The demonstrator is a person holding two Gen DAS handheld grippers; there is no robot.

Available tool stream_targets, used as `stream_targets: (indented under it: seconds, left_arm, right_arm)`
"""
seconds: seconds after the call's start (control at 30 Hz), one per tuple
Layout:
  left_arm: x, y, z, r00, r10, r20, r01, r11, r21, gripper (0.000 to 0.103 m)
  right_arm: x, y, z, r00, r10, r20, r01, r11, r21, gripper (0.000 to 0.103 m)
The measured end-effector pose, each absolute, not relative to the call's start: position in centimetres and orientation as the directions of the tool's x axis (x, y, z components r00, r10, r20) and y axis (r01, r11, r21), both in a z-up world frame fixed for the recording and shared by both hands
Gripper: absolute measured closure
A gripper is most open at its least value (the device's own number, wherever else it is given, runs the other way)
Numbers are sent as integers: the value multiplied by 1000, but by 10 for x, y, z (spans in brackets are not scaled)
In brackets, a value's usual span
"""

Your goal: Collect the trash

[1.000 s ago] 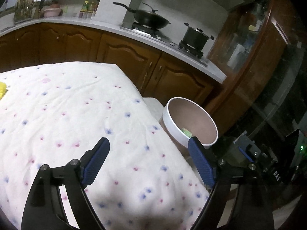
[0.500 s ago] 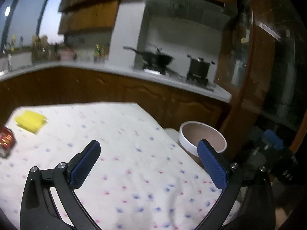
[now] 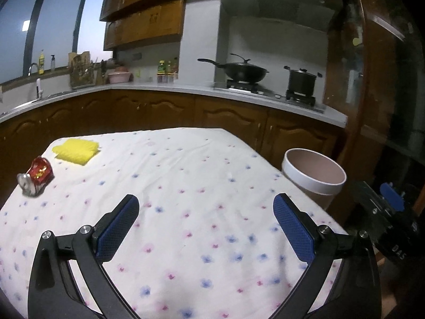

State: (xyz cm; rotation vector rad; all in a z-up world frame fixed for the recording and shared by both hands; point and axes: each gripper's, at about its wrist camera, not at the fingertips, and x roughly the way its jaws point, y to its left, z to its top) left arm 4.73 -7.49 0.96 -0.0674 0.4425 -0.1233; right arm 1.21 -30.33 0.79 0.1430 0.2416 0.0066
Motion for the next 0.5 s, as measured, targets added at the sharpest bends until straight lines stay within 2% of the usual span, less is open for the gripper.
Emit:
stream_targets:
  seconds: [0.5]
  left_arm:
    - [32,-75,2,908,-94,-409,74,995,-65,0]
  right_arm:
    - [11,-297,-4,967,37,-253,-1,990,143,0]
